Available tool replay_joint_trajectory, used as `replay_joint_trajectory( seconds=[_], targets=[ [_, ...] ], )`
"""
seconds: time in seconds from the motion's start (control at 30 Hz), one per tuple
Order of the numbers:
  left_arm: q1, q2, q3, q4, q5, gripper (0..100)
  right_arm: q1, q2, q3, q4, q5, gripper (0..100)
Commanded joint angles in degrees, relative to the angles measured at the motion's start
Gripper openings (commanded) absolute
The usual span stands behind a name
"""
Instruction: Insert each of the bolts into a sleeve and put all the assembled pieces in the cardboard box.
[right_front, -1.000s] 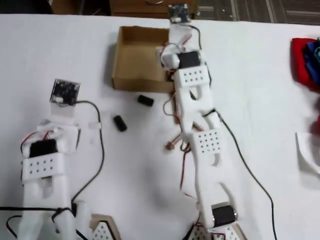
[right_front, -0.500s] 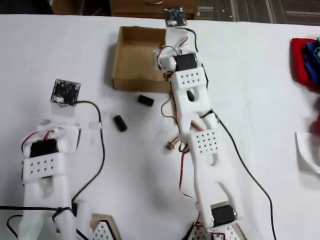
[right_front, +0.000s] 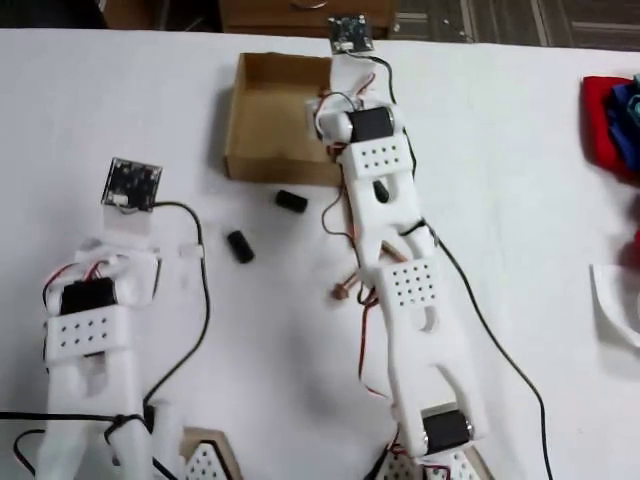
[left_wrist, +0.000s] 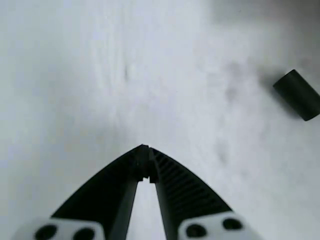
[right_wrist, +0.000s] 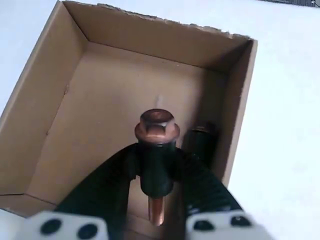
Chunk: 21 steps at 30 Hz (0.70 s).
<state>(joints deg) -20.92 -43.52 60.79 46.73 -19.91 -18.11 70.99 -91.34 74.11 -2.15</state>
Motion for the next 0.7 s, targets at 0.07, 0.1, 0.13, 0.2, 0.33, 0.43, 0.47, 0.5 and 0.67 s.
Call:
replay_joint_trajectory(
  seconds=[0.07, 0.1, 0.13, 0.2, 0.33, 0.43, 0.47, 0.5, 0.67],
  targets=[
    [-0.26, -0.7, -0.13, -0.62, -0.53, 2, -0.84, -1.54, -3.52, 0.13, -0.44, 2.2],
    [-0.26, -0.7, -0.13, -0.88, -0.53, 2, -0.92, -1.54, -3.52, -0.04, -0.53, 2.2],
    [-0.26, -0.7, -0.22, -0.97, -0.62, 2, -1.1, -1.54, -3.52, -0.13, -0.53, 2.2],
    [-0.44, -0.7, -0.04, -2.99, -0.62, 2, -1.27, -1.54, -3.52, -0.13, -0.53, 2.2],
    [-1.85, -0.7, 0.04, -6.68, -0.09, 2, -1.1, -1.63, -3.6, -0.22, -0.7, 2.2],
    [-3.43, -0.7, -0.04, -8.97, 0.0, 2, -1.1, -1.63, -3.6, -0.22, -0.7, 2.2],
    [-3.69, -0.7, -0.04, -8.97, 0.0, 2, -1.1, -1.54, -3.6, -0.22, -0.7, 2.2],
    [-3.78, -0.7, -0.04, -8.97, 0.0, 2, -1.19, -1.45, -3.52, -0.22, -0.7, 2.2],
    [-3.69, -0.7, 0.22, -8.97, -0.09, 2, -0.92, -1.01, -2.9, -0.22, -0.79, 2.2]
  ],
)
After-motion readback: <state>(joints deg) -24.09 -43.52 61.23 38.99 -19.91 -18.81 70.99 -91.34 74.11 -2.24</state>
